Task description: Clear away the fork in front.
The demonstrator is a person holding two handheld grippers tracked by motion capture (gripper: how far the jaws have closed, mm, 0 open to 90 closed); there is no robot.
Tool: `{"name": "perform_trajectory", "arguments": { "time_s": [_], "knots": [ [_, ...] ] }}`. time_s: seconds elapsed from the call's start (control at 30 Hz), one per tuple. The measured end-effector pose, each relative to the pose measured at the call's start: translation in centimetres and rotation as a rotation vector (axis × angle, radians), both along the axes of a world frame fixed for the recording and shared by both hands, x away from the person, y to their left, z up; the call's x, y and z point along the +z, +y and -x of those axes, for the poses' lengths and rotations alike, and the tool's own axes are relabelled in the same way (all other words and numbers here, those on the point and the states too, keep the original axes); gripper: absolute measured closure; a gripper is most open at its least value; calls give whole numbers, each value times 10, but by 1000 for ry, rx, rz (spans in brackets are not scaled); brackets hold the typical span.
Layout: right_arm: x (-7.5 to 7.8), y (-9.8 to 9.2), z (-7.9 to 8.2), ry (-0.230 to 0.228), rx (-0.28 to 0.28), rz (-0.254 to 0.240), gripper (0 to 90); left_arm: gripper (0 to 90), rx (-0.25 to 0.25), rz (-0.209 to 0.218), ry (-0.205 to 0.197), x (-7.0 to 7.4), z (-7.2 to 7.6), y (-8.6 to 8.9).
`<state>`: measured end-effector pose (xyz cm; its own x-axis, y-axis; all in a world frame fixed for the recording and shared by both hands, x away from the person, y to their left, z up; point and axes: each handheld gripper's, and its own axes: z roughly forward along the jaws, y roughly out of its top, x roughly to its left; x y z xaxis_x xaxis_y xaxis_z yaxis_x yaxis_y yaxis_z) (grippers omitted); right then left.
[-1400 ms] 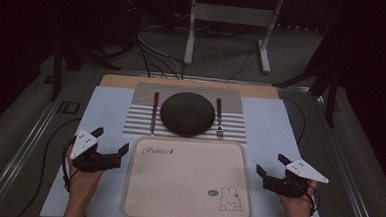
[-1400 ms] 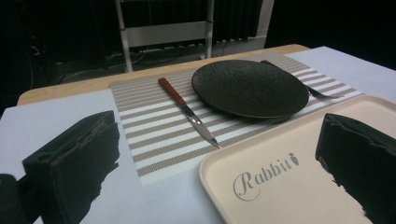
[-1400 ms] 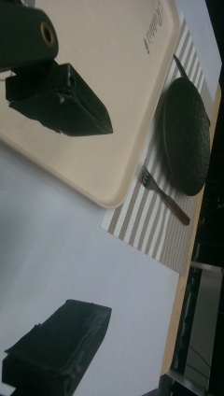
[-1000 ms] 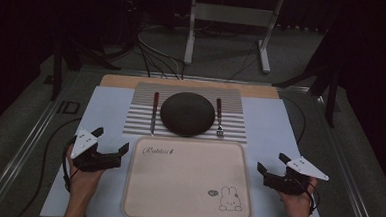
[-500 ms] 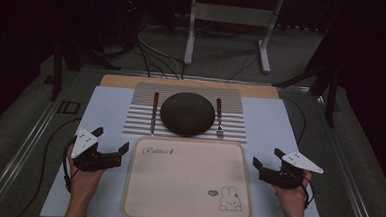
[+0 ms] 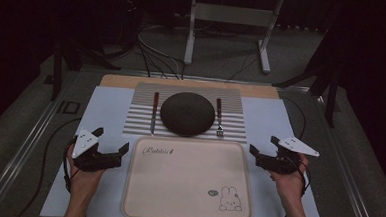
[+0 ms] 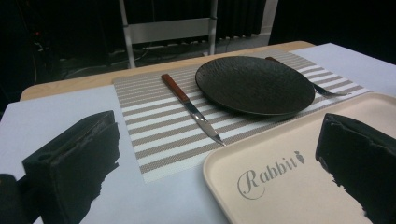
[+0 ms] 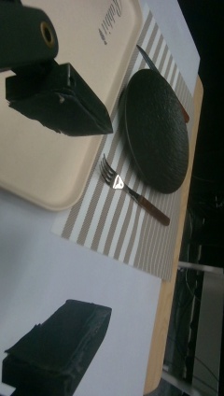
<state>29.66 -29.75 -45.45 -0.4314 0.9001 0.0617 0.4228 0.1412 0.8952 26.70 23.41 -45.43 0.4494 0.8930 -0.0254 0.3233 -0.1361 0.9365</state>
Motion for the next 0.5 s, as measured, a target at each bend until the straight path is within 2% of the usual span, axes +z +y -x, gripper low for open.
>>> {"name": "perform_trajectory", "arguments": {
  "time_s": [0.17, 0.5],
  "knots": [
    [3, 7, -11, 4, 9, 30, 111, 2, -4, -5, 6, -1, -1, 0],
    [14, 23, -35, 40, 5, 46, 110, 2, 3, -8, 8, -1, -2, -1]
  ]
}}
